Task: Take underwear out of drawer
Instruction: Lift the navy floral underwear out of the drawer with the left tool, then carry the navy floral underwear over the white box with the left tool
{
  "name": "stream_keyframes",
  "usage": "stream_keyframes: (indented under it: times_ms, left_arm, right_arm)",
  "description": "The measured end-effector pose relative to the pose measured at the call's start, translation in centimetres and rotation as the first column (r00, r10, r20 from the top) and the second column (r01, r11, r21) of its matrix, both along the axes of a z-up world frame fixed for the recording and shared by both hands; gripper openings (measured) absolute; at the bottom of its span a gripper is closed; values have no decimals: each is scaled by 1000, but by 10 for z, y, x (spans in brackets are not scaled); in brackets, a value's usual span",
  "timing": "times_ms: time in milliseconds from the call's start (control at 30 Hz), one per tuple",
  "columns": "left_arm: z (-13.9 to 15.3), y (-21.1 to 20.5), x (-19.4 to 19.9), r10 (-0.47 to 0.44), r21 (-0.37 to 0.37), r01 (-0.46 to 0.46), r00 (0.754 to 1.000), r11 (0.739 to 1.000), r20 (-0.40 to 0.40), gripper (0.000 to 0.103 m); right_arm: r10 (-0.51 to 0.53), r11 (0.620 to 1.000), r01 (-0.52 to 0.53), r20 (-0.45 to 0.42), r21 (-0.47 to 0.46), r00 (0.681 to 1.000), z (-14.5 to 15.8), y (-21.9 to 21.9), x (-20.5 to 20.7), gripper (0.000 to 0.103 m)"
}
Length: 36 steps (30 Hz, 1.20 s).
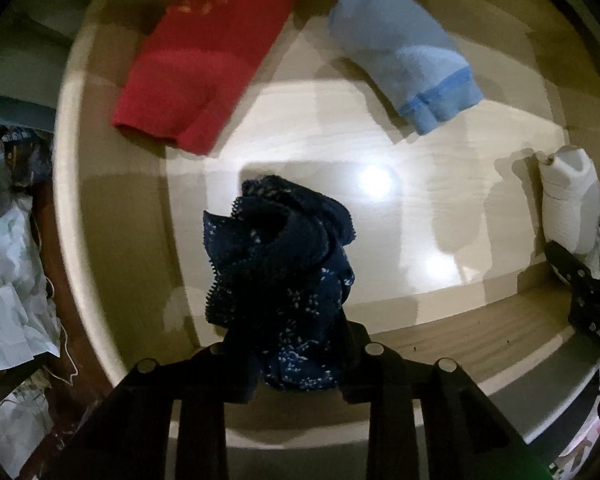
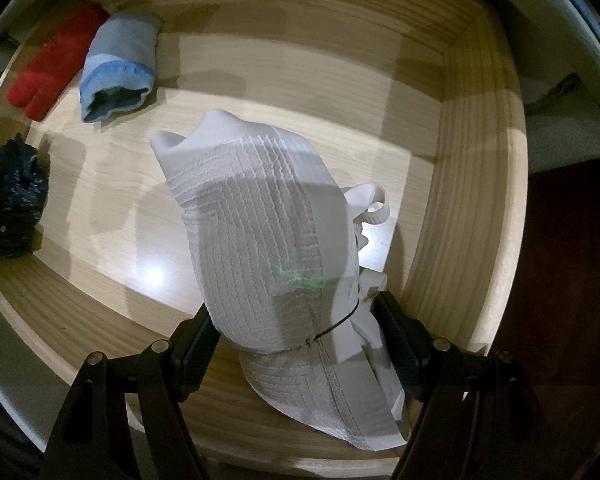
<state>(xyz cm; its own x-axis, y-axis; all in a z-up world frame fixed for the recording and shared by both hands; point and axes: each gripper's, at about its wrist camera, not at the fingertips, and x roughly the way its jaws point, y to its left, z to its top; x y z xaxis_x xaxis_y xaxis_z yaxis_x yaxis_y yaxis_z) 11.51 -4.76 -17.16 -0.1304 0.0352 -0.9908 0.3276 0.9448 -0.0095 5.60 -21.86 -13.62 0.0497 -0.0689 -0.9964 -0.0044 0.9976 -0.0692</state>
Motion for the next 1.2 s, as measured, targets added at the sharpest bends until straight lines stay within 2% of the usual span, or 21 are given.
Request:
stream_keyframes:
  times_ms: [100,133,167,300,567,700,833,867,933,1000,1067,1200]
  left_arm:
    - [12,-2,-8,-12,-18,13,999,1000,49,29]
    - [22,-2,-10,-20,-25,22,997,999,74,29]
    - [45,4,-3,-27,-32,30,995,999,95,29]
    - [79,6,-12,-47,-68,61,982,996,185,29]
    - [158,32,-30,-51,-148,110,935,983,351,29]
    - [211,38,-29,-32,-189,128,895,974,444,29]
    - [257,44,-26,8,-234,153,820,960,572,29]
    - [271,44,-24,23,-246,163,792,955,611,29]
    - [293,45,-20,34,-253,179,751,951,659,29]
    - [312,40,-11,43,-263,195,722,945,690,29]
    - [324,34,-1,53,-271,201,706,941,706,29]
    - [337,23,27,70,-286,200,696,937,715,29]
  right_arm:
    - [-4,1000,4,1,-1,1000,0,0,0,73]
    - [-6,1000,6,2,-3,1000,0,0,0,73]
    - [-6,1000,6,2,-5,1000,0,0,0,73]
    - [-3,1000,3,-2,-19,1000,0,2,0,73]
    - [-12,999,12,-1,-39,1000,-1,3,2,73]
    - [-13,999,13,1,-40,1000,0,2,2,73]
    - [-16,999,17,3,-44,1000,1,6,1,73]
    - [-18,999,18,4,-43,1000,2,6,1,73]
    - [-23,999,23,6,-41,1000,3,6,1,73]
    - [-23,999,23,7,-41,1000,4,6,0,73]
    - [-26,999,26,8,-41,1000,4,6,0,73]
    - [-29,999,30,12,-38,999,4,4,-1,73]
